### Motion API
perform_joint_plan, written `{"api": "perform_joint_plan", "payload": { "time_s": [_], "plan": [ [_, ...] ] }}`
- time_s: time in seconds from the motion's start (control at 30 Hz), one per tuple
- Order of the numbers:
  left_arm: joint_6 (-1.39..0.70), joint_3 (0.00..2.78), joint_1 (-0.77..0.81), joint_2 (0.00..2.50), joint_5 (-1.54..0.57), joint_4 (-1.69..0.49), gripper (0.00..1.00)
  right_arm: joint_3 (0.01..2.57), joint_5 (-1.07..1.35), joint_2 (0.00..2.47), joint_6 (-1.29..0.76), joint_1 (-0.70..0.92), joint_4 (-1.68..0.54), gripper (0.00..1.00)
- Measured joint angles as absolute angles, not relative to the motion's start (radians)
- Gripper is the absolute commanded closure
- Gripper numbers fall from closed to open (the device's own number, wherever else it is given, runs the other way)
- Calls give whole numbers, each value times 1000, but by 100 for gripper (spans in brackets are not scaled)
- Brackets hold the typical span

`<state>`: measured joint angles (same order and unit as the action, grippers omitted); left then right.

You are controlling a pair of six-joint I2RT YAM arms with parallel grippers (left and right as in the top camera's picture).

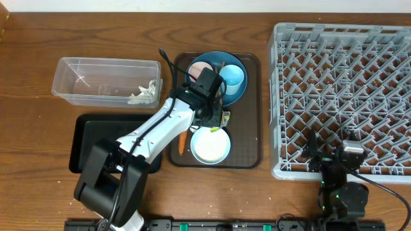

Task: Sort waste into correct bins and load items into the dishwasher rack
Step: 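Reach the left gripper back to the Pandan wrapper and foil, then grasp the foil and Pandan wrapper with the left gripper, lift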

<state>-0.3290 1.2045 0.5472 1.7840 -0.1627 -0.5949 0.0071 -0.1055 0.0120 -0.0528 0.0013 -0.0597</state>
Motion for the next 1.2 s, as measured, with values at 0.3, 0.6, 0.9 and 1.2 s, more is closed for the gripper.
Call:
{"api": "perform_joint_plan", "payload": {
  "time_s": [0.3,0.6,0.9,1.2],
  "plan": [
    [-292,1205,522,1660,-137,-648,94,7,-105,12,-53,2,-60,1],
    [-282,1205,445,1521,-5,-660,94,7,-105,12,-53,2,-60,1],
    [-310,1205,333,1496,16,-625,94,7,-105,12,-53,2,-60,1],
    [-319,1205,327,1496,-7,-627,94,7,-105,12,-53,2,-60,1]
  ]
}}
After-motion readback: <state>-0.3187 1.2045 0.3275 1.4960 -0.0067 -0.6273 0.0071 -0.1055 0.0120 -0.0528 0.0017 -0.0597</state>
